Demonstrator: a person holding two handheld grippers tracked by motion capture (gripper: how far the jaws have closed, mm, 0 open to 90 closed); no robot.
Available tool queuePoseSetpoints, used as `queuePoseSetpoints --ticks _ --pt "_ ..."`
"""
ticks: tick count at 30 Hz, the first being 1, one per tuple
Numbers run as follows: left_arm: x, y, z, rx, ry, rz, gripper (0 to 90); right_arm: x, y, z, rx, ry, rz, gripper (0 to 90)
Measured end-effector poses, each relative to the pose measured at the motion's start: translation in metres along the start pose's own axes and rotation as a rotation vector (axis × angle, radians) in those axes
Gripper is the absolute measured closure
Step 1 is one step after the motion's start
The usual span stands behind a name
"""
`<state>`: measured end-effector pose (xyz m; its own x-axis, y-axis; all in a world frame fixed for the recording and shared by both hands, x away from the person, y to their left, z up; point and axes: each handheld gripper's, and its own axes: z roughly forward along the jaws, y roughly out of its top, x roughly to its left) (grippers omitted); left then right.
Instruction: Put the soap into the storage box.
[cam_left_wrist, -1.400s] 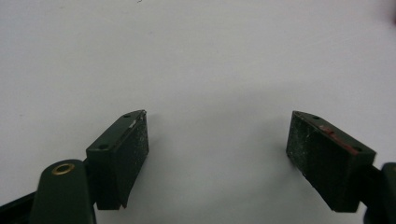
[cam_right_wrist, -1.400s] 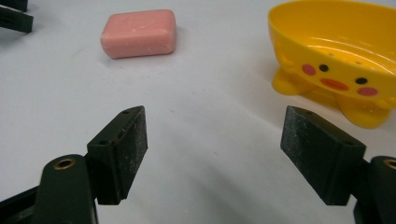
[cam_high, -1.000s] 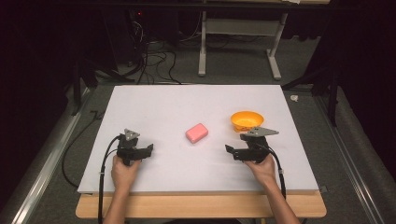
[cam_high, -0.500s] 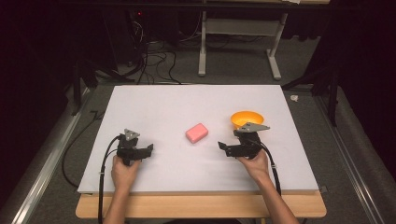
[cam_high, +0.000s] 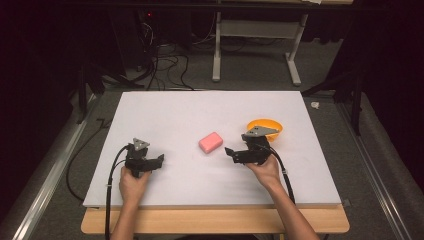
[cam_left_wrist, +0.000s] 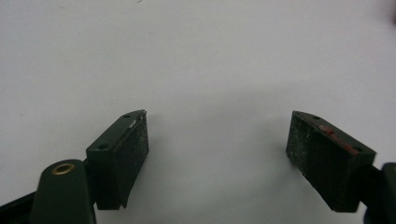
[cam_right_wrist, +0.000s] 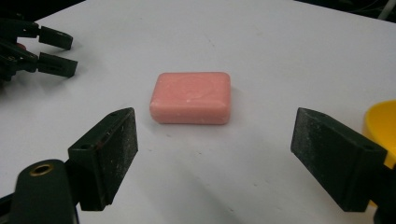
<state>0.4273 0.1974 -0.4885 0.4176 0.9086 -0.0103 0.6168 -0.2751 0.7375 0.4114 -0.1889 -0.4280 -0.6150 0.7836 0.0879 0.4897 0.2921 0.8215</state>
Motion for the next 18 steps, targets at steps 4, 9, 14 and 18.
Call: queuePoseSetpoints --ticks 4,9,14,18 --pt "0.0 0.0 0.0 0.0 0.0 0.0 21.4 0.001 0.007 0.007 0.008 0.005 0.004 15.2" --pt "0.0 0.0 0.0 0.0 0.001 0.001 21.4 0.003 0.012 0.012 -0.012 0.004 0.008 14.1" --pt "0.0 0.0 0.0 0.0 0.001 0.0 21.4 0.003 0.017 0.022 0.013 0.018 0.022 13.0" --pt "0.0 0.0 0.0 0.0 0.0 0.0 21.4 0.004 0.023 0.034 0.027 0.025 0.033 12.5"
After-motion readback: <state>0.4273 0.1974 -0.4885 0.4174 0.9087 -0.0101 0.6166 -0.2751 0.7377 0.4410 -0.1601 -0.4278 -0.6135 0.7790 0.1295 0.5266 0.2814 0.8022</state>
